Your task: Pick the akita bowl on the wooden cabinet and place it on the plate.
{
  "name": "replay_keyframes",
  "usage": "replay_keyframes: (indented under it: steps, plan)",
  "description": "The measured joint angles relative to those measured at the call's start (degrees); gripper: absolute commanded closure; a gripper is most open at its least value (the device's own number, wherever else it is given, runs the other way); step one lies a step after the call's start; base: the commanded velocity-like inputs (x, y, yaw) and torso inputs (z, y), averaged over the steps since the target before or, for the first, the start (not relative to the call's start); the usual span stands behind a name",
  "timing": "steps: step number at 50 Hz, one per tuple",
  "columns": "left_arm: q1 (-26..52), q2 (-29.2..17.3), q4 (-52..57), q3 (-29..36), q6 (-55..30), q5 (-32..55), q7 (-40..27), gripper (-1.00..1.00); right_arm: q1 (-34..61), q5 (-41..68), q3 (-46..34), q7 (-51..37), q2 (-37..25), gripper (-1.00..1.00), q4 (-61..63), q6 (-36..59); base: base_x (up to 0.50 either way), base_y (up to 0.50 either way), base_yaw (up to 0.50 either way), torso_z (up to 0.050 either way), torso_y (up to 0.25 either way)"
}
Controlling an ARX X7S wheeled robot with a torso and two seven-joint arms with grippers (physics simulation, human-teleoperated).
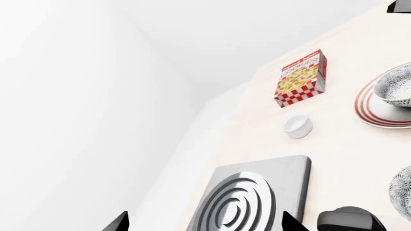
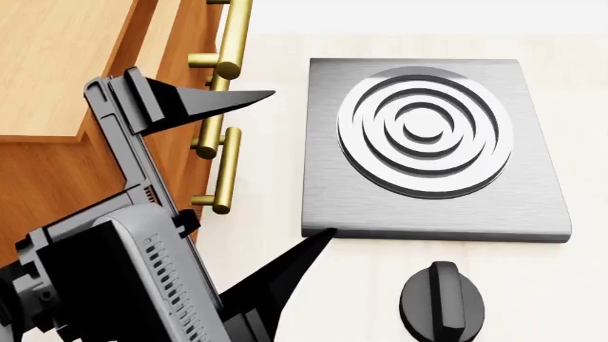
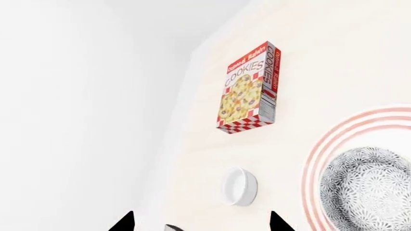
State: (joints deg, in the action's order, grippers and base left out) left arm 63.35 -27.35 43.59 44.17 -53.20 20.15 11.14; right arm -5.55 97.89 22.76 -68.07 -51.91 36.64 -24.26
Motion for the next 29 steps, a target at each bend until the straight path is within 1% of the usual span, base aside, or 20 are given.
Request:
replay_keyframes:
  steps: [29]
  plan:
    - [-0.9, -0.6, 0.1, -0.1, 0.9, 0.3, -0.5, -1.0, 8.5, 0.4, -0.3, -5.7, -7.4, -1.0, 12.4, 1.7, 0.0, 0.0, 0.0, 0.0, 0.0]
